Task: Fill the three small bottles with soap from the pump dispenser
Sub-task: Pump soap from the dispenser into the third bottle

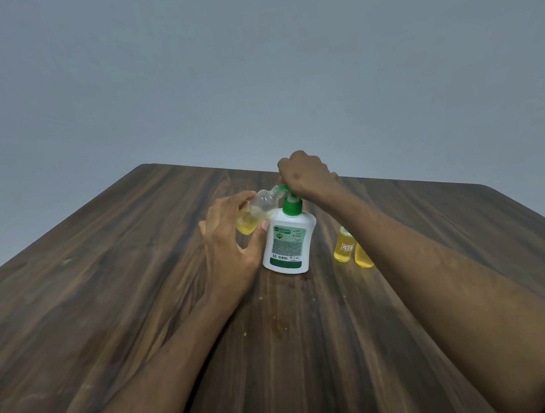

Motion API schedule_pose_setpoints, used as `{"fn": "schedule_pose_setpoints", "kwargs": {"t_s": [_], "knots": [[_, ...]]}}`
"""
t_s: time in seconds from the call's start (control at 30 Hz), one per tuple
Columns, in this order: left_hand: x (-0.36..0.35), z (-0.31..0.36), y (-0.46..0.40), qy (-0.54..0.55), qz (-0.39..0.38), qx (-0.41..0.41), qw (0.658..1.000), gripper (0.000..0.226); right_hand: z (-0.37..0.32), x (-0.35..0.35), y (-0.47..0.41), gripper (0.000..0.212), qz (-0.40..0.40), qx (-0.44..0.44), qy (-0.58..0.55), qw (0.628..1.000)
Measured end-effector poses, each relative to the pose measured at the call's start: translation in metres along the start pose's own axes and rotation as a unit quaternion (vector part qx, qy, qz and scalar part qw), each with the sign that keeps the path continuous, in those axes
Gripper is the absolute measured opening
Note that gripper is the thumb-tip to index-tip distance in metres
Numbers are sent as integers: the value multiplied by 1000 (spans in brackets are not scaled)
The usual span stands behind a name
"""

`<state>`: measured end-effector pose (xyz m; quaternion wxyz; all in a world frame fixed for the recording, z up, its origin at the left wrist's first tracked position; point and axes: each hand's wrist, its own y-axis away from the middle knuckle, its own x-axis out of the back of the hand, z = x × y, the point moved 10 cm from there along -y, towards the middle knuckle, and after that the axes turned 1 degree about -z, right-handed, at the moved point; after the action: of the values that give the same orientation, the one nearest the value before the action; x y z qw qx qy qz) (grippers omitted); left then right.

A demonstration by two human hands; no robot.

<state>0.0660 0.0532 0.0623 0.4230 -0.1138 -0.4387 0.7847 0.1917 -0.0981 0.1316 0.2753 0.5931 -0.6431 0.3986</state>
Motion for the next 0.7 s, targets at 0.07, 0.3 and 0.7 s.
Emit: {"fn": "schedule_pose_setpoints", "kwargs": {"t_s": [0.07,0.3,0.7], "knots": [[-1,0,0,-2,-1,-3,1000,41,0,0,0,30,2,3,-12,1000],[-1,0,0,-4,1,-6,1000,41,0,0,0,29,8,-1,-13,1000],[-2,-1,-1,-6,-2,-1,1000,41,-2,-1,1,30,0,3,-10,1000]]}}
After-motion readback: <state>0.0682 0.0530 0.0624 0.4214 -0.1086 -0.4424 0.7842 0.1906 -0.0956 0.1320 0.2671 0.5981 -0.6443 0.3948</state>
